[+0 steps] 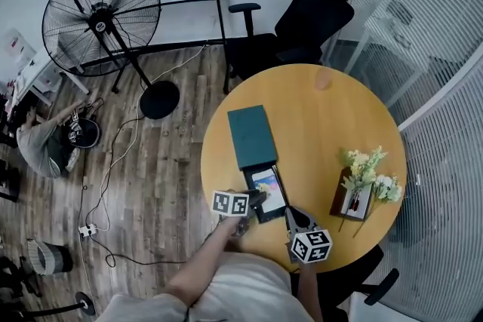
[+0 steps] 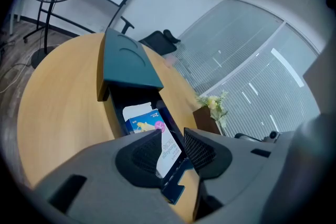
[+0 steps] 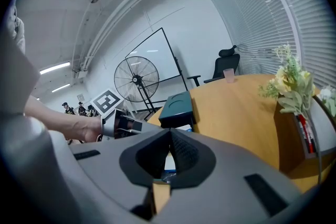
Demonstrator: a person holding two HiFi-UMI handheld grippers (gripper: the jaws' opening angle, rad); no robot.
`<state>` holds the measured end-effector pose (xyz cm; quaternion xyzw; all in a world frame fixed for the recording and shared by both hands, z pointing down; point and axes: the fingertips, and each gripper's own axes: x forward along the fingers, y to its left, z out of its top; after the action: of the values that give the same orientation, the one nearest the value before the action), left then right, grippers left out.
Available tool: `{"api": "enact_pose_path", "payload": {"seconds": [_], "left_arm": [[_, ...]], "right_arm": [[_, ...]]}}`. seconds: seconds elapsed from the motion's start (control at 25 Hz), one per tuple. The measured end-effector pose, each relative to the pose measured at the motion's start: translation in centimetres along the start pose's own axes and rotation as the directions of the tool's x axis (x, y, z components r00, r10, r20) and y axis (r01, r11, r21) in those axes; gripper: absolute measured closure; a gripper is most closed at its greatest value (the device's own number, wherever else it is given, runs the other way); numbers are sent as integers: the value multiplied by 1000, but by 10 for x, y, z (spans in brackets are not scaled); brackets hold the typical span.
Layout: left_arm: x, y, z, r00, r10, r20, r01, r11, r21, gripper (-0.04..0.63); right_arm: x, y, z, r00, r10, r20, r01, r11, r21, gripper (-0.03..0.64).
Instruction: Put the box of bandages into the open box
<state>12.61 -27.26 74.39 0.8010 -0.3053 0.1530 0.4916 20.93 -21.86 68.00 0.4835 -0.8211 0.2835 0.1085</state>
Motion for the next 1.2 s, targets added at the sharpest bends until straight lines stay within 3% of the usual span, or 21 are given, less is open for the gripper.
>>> {"api": "enact_pose_path", "payload": {"seconds": [0.12,0.36,0.52,0.64,0.88,1.2], "left_arm": [[-7,-2,-3,1000,-2,2,2,999,41,476],[-28,-13,-4,1000,-9,-3,9,981,193,476],[-41,-25,-8,1000,4,-12,1,926,377,476],[-52,-30,-10,1000,11,-9,-6,888,460,476],[-68,-31,-15,999,-1,36,-18,860,510,476],[-75,-25,-16,998,5,55,-34,842,538,476]], "right_arm": [[2,4,-7,1000,-3,-22,3,1000,-1,620],[11,12,-17,998,-24,-64,23,1000,-21,620],[10,12,-21,998,-40,-56,40,999,1,620],[10,14,-23,998,-50,-46,51,999,16,620],[6,20,-34,997,-67,-41,68,997,39,620],[4,26,-42,996,-69,-53,71,997,22,620]]}}
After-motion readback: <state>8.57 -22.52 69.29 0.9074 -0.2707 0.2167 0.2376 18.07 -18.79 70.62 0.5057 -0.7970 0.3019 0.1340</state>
